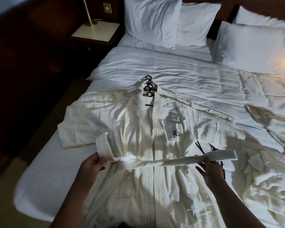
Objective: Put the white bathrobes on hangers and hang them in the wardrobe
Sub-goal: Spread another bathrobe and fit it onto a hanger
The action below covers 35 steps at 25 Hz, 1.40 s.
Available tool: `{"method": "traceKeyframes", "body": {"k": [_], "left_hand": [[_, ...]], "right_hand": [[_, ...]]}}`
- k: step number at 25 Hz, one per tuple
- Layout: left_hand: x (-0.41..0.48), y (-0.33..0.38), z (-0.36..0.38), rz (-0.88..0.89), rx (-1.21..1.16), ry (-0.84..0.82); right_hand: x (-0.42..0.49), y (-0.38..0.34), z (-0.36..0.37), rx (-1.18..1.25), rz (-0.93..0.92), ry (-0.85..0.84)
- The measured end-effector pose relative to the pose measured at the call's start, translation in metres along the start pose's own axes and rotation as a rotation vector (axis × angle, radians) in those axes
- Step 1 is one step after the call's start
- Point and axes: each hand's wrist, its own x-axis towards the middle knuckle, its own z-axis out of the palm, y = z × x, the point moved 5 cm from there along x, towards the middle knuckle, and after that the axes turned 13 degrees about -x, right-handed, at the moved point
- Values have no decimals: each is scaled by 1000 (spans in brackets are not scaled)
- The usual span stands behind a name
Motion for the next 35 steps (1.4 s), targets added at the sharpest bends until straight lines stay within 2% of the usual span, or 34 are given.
{"method": "traceKeyframes", "body": {"k": [3, 5, 7, 10, 15, 16, 17, 20, 22, 24, 26, 28, 31, 33, 35], "left_hand": [[-17, 22, 21, 62, 42, -78], [-27, 33, 35, 92, 101, -120], [-37, 43, 53, 151, 180, -167], [-51, 52, 86, 237, 292, -258], [-65, 64, 147, 383, 361, -360], [-68, 65, 162, 407, 403, -412], [-72, 66, 178, 440, 462, -458], [-87, 66, 208, 515, 505, -488], [-89, 60, 203, 512, 411, -393], [-82, 45, 178, 429, 361, -293], [-73, 22, 152, 285, 389, -267], [-65, 1, 138, 198, 479, -294], [-53, -7, 138, 175, 536, -337], [-45, -5, 150, 226, 578, -437], [-39, -5, 168, 250, 640, -590]], "right_hand": [[-34, -33, 17, 66, -141, 32], [-57, -44, 25, -34, -219, 110], [-79, -51, 39, -204, -337, 90], [-112, -53, 63, -354, -414, -105], [-154, -29, 103, -577, -492, -561], [-160, -25, 110, -605, -500, -620], [-166, -25, 114, -621, -510, -612], [-168, -32, 107, -469, -442, -392], [-159, -31, 94, -332, -375, -314], [-144, -25, 77, -312, -307, -269], [-129, -22, 62, -194, -247, -231], [-121, -26, 54, -65, -179, -220], [-118, -37, 62, 47, -135, -266], [-119, -40, 71, 79, -111, -329], [-126, -45, 77, 19, -165, -457]]}}
